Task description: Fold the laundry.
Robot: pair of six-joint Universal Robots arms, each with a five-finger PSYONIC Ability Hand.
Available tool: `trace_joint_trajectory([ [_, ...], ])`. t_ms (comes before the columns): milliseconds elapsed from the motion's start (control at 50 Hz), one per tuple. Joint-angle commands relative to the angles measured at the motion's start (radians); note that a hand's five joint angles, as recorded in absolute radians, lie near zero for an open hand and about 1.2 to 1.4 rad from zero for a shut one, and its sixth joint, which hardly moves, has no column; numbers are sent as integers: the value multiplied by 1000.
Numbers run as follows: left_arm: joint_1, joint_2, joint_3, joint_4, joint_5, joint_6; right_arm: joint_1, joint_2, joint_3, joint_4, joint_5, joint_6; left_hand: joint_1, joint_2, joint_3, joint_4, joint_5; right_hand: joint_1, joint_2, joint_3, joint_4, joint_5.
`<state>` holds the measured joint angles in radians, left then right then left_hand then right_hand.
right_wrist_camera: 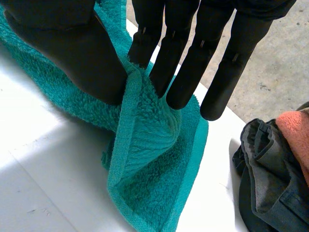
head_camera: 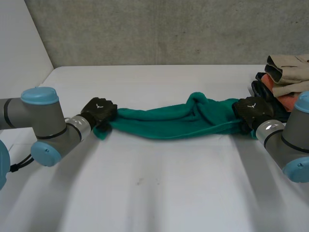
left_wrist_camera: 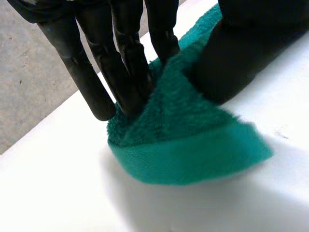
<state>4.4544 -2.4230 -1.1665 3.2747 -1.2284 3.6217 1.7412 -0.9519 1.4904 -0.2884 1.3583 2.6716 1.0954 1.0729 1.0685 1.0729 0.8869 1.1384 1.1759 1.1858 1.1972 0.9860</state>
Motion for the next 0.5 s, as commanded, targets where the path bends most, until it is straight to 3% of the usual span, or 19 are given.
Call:
trace_joint_trajectory([
  [20,-17,16,-18,11,-46,40,0,-16,1,3,2,-10,301,323,328,323,335,258,220,210,199,236],
  [80,-26,83,-33,2,-94,29,1,-39,-1,11,4,-22,301,323,328,323,335,258,220,210,199,236],
  [120,-30,209,-79,-6,-128,17,1,-83,-5,31,4,-35,301,323,328,323,335,258,220,210,199,236],
  [320,-30,724,-248,-23,-140,-124,-11,-448,-123,325,1,-96,301,323,328,323,335,258,220,210,199,236],
  [400,-21,856,-262,-94,-140,-138,-12,-551,-212,463,-8,-113,301,323,328,323,335,258,220,210,199,236],
  [500,-17,911,-268,-173,-140,-138,-14,-585,-277,580,-15,-168,301,323,328,323,335,258,220,210,199,236],
])
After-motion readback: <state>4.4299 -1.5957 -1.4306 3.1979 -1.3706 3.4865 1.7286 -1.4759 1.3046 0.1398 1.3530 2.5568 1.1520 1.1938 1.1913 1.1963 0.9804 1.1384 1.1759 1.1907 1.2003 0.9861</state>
